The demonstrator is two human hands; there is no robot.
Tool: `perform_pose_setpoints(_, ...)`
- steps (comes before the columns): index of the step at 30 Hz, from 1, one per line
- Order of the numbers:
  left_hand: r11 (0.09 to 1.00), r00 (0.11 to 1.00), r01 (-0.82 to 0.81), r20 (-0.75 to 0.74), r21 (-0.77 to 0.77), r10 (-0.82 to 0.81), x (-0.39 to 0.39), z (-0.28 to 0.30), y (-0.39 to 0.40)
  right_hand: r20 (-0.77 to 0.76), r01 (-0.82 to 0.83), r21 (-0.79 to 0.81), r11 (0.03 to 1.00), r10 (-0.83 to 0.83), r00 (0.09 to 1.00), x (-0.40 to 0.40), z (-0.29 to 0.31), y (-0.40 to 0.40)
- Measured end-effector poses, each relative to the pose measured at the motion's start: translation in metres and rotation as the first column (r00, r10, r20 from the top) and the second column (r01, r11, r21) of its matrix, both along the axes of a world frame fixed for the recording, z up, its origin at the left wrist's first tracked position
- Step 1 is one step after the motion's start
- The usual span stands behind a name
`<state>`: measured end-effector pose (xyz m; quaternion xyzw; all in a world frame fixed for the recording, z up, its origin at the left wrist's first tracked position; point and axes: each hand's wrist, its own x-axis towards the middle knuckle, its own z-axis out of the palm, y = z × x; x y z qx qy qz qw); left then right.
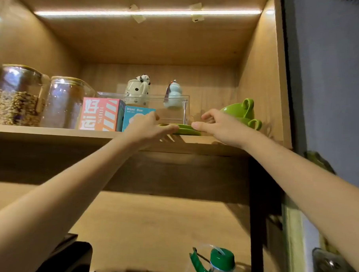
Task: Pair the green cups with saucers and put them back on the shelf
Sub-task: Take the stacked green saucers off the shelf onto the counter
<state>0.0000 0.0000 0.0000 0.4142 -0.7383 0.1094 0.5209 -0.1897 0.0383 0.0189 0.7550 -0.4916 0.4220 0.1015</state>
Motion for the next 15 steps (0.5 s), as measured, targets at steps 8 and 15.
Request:
perform_pose_setpoints(8,0.993,0.995,-0.092,-0.017,0.071,0.093,-0.003,-0.003,-0.036,-0.113,0.157,-0.024,0.987,-0.159,0.981,0.002,0.003,-0.034)
perform_pose_setpoints(15,0.986,0.997,-0.071,-0.025,0.149,0.076,-0.002,0.005,-0.051,-0.204,0.278,-0.048,0.959,-0.282,0.937,0.006,-0.002,-0.05)
